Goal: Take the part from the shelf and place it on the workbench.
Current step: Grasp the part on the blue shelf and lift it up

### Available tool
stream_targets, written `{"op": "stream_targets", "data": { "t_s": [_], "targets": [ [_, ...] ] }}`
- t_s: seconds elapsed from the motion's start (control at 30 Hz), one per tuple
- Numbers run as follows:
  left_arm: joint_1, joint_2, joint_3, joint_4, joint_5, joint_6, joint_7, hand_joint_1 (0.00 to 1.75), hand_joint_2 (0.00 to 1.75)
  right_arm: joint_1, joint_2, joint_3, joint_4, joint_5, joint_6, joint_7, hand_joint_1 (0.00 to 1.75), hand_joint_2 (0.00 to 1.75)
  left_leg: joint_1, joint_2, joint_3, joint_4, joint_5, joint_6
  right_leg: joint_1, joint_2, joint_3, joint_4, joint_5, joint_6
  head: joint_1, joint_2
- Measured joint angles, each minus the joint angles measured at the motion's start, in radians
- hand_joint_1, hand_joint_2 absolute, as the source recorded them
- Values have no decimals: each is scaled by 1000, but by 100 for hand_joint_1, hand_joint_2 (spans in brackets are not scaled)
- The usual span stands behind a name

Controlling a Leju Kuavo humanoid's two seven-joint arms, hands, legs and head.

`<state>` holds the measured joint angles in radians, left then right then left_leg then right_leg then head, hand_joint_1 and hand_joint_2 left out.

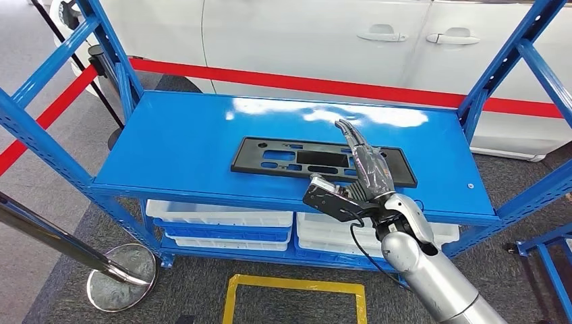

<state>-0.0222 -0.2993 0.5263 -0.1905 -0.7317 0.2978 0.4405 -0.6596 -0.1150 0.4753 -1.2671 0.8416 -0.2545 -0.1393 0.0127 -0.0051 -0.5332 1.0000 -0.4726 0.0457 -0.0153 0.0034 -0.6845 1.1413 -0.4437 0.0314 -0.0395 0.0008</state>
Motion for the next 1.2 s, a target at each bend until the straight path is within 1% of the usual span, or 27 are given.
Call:
{"op": "stream_targets", "data": {
  "t_s": [0.03,0.07,0.1,0.13,0.17,0.2,0.27,0.4,0.53,0.7,0.8,1.2],
  "targets": [
    [-1,-1,0,0,-2,-1,0,0,0,1,-3,0,-1,1,3,1,0,175,0,-1,6,1,-6,-4,3,-1,21,-60,28,-4,0,0],
    [-2,-2,1,0,-4,-1,0,0,0,2,-5,1,-1,4,6,2,0,175,0,-1,8,1,-11,-10,7,-2,37,-102,42,-11,1,0],
    [-3,-3,1,0,-6,-1,0,0,0,7,-6,3,1,8,6,3,0,175,0,0,9,0,-14,-16,11,-3,42,-119,42,-19,0,0],
    [-3,-3,2,1,-8,-1,0,0,0,13,-7,5,2,12,5,3,0,175,-1,0,9,1,-17,-22,13,-4,43,-125,41,-24,-1,0],
    [-3,-3,2,1,-9,-1,0,0,0,19,-8,8,5,15,5,2,0,175,-1,0,9,1,-19,-24,13,-3,46,-127,44,-27,-1,0],
    [-3,-4,2,1,-10,-1,0,0,0,25,-9,9,7,17,5,1,0,175,-1,0,12,2,-20,-25,13,-2,47,-128,47,-27,-2,0],
    [-3,-4,3,1,-10,-1,0,0,0,33,-12,13,13,21,13,-1,0,175,0,1,16,-1,-21,-24,14,1,50,-128,44,-28,-3,0],
    [-5,-4,4,1,-10,2,0,0,0,70,-23,34,23,47,38,-14,0,175,1,1,26,-16,-26,-25,15,2,54,-128,37,-36,-3,0],
    [-5,-4,5,1,-12,1,0,0,0,128,-33,65,42,90,30,-14,0,175,1,1,25,-20,-27,-27,16,2,56,-128,34,-39,-3,0],
    [-5,-4,5,1,-21,-6,0,0,0,168,-33,107,87,130,0,-3,0,175,1,2,26,-21,-25,-35,16,2,57,-127,35,-41,-3,0],
    [-5,-4,5,1,-25,-9,0,0,0,177,-29,127,116,148,-18,4,0,175,1,1,26,-21,-24,-37,15,2,57,-127,36,-41,-3,0],
    [-5,-4,5,1,-26,-10,-1,0,0,181,-21,153,162,157,-27,5,0,175,-1,2,26,-16,-27,-38,13,2,59,-127,36,-41,-2,0]
  ]
}}
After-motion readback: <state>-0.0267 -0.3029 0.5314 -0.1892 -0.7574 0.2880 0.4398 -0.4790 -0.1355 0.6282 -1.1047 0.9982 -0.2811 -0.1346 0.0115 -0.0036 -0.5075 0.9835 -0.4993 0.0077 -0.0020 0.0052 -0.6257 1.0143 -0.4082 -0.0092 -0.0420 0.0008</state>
